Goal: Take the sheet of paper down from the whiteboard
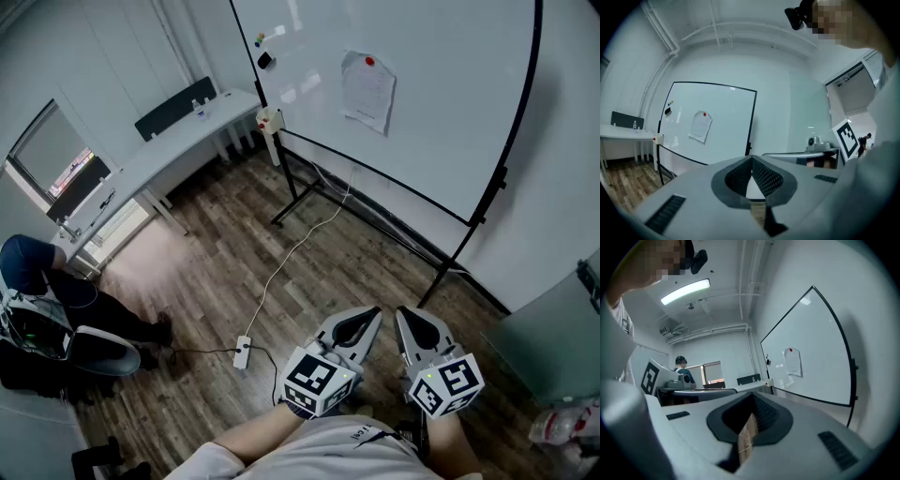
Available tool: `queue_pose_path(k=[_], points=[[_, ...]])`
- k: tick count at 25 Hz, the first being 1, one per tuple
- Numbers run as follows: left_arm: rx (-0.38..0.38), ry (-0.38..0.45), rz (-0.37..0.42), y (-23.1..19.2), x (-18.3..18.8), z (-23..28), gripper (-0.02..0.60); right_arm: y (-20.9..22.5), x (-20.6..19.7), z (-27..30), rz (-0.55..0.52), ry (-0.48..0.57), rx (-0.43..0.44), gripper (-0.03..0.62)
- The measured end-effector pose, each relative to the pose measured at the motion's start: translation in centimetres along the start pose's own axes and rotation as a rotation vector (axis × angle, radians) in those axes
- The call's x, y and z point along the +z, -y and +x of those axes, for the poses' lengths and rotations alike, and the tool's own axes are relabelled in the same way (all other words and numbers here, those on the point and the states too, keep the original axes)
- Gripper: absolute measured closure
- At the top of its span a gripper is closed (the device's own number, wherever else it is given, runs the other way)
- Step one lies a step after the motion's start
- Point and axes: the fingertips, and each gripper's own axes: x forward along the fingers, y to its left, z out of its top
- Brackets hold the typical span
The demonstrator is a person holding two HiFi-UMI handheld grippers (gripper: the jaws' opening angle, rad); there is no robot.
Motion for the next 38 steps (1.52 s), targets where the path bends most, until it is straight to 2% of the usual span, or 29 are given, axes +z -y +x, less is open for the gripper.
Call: queue_pose_path(k=[5, 13, 17, 23, 28, 38], points=[[-0.017, 0.017, 0.014, -5.9, 1.9, 2.2, 0.568, 0.7, 1.4, 6.1, 0.009, 0.016, -0.004, 0.580], [-0.077, 0.067, 0.094, -15.0, 7.2, 5.6, 0.568, 2.4, 6.4, 15.6, -0.073, 0.065, -0.093, 0.580], [-0.105, 0.063, 0.094, -18.4, 7.2, 7.4, 0.568, 3.9, 6.4, 18.7, -0.078, 0.063, -0.136, 0.580], [-0.108, 0.042, 0.076, -22.2, 7.2, 9.3, 0.568, 6.0, 7.0, 22.4, -0.061, 0.064, -0.165, 0.580], [-0.081, 0.041, 0.080, -24.5, 7.2, 11.0, 0.568, 7.8, 7.1, 24.9, -0.052, 0.073, -0.150, 0.580], [-0.008, 0.053, 0.150, -31.4, 11.4, 21.7, 0.568, 17.8, 10.8, 33.5, -0.036, 0.106, -0.097, 0.580]])
